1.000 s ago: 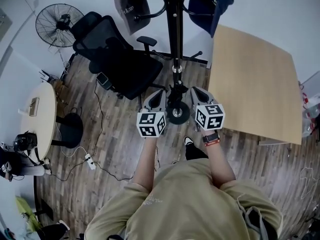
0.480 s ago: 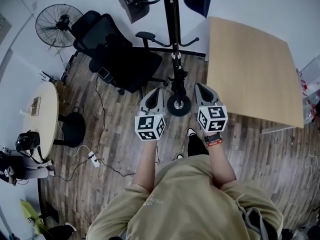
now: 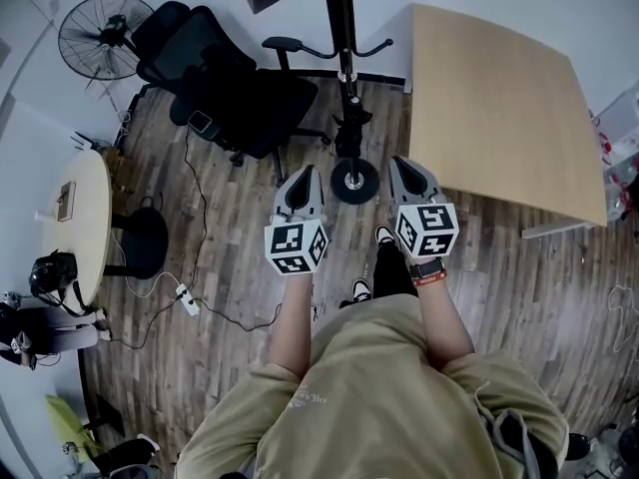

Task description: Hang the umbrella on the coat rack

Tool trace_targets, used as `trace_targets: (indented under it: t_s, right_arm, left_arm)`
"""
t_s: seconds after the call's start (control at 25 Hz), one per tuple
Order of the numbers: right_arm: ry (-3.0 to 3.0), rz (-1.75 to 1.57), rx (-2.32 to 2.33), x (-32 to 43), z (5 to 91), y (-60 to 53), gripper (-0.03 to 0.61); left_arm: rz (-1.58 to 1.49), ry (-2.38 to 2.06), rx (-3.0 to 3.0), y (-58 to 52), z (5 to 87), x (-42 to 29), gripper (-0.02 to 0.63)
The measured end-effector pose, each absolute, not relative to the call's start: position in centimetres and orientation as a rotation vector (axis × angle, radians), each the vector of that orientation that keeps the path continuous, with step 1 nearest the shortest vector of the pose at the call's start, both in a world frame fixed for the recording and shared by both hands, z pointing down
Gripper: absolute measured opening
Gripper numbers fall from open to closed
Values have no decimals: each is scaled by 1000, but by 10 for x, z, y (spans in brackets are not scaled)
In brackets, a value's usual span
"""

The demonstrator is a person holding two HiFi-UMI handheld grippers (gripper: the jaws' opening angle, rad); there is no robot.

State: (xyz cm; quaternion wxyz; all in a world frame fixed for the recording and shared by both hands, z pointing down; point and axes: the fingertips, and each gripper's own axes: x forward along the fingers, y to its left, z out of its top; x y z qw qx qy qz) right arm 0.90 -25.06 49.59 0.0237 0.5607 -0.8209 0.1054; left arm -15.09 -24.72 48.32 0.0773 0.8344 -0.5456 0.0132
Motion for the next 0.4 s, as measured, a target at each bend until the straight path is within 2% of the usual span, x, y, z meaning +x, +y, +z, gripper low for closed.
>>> trace_targets:
  t_s: [0.4]
  right_arm:
    - [-2581,310,1609,-28,512,-257,14]
  left_arm:
    - [102,-1665,2435,-253,520,-173,25]
